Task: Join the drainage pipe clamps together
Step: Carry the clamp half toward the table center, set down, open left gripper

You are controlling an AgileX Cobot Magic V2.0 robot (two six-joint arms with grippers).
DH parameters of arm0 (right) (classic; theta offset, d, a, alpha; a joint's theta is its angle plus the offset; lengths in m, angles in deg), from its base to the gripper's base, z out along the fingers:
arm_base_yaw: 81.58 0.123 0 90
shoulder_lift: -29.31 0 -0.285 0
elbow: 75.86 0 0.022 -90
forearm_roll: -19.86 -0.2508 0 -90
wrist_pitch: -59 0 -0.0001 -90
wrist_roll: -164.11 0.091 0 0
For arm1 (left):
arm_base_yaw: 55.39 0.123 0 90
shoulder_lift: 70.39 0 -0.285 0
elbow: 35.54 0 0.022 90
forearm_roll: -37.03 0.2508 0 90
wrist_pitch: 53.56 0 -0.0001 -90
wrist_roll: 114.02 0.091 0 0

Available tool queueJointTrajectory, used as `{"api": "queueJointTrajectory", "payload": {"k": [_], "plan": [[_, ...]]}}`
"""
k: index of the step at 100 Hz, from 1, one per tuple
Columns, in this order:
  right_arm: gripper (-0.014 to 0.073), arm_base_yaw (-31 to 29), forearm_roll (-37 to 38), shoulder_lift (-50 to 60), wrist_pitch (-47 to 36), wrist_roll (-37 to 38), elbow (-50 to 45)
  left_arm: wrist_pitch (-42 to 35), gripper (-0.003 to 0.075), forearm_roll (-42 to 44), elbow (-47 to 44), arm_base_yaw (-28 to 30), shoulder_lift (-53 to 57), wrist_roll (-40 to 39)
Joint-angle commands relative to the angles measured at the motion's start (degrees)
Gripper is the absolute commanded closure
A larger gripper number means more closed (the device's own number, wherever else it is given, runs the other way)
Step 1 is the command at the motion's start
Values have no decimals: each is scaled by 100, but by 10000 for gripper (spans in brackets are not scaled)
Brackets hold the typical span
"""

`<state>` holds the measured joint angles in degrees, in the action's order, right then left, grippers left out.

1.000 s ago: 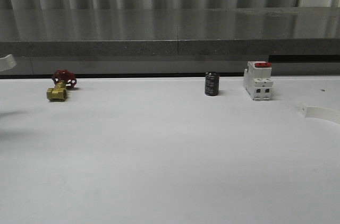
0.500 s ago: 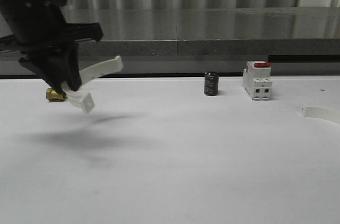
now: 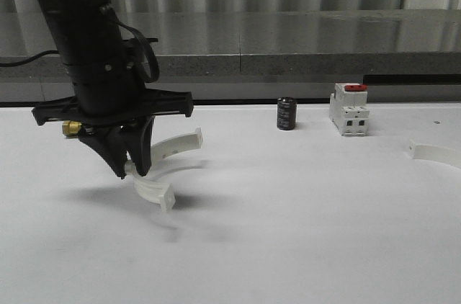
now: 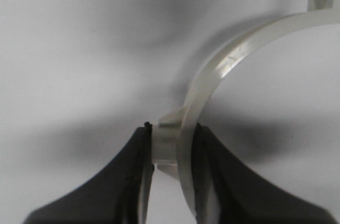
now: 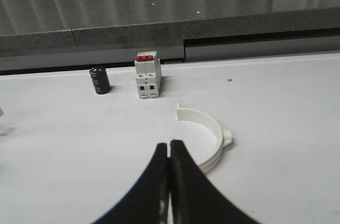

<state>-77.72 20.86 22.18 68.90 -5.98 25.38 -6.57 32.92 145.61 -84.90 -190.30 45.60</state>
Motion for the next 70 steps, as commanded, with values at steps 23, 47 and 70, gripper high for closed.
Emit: {"api": "queueJointTrajectory", "payload": {"k": [23, 47, 70], "plan": [[662, 9, 16, 104, -480, -25, 87, -173, 603, -2, 167, -49, 138, -192], [662, 9, 16, 104, -480, -25, 87, -18, 600, -2, 167, -106, -57, -192], [662, 9, 16, 104, -480, -25, 87, -7, 363, -9, 167, -106, -57, -192]]}}
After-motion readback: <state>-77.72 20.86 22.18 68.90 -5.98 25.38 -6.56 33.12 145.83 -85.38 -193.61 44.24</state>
